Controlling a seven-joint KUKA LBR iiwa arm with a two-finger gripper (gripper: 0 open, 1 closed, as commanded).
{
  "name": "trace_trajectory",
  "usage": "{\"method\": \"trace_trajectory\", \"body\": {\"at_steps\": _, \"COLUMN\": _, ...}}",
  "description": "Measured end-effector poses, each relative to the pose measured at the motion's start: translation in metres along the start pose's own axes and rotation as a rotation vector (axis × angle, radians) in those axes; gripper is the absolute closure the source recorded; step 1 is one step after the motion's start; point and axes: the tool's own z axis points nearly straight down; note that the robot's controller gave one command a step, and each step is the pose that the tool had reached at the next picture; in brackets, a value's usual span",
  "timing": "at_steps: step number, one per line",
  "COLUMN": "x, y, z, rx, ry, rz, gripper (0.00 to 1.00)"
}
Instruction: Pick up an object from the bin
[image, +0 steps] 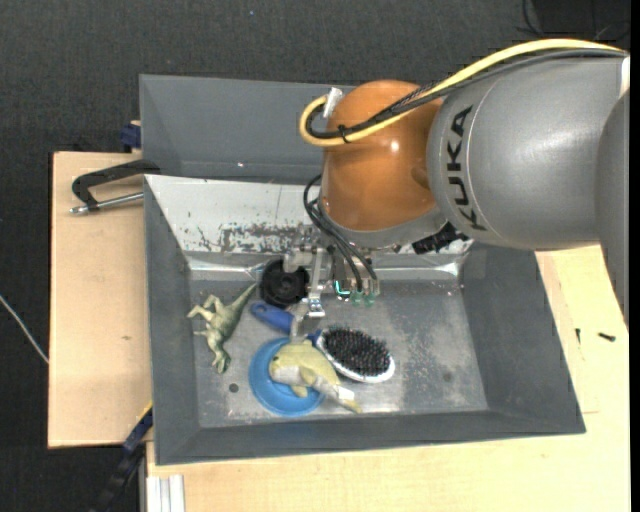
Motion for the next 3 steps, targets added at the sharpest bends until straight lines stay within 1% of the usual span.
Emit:
{"method": "trace_trajectory", "body": {"at_steps": 1, "x": 0.037, "y": -0.047, "z": 0.085, "rx": -0.001, "ry": -0.010, "rz": -0.013, "gripper": 0.00}}
{"method": "trace_trajectory", "body": {"at_steps": 2, "x": 0.043, "y": -0.068, "z": 0.095, "rx": -0.004, "ry": -0.005, "rz": 0.122, "gripper": 0.00}}
{"method": "trace_trajectory", "body": {"at_steps": 3, "x": 0.036, "y": -0.069, "z": 0.088, "rx": 0.000, "ry": 0.002, "rz": 0.279, "gripper": 0.00}}
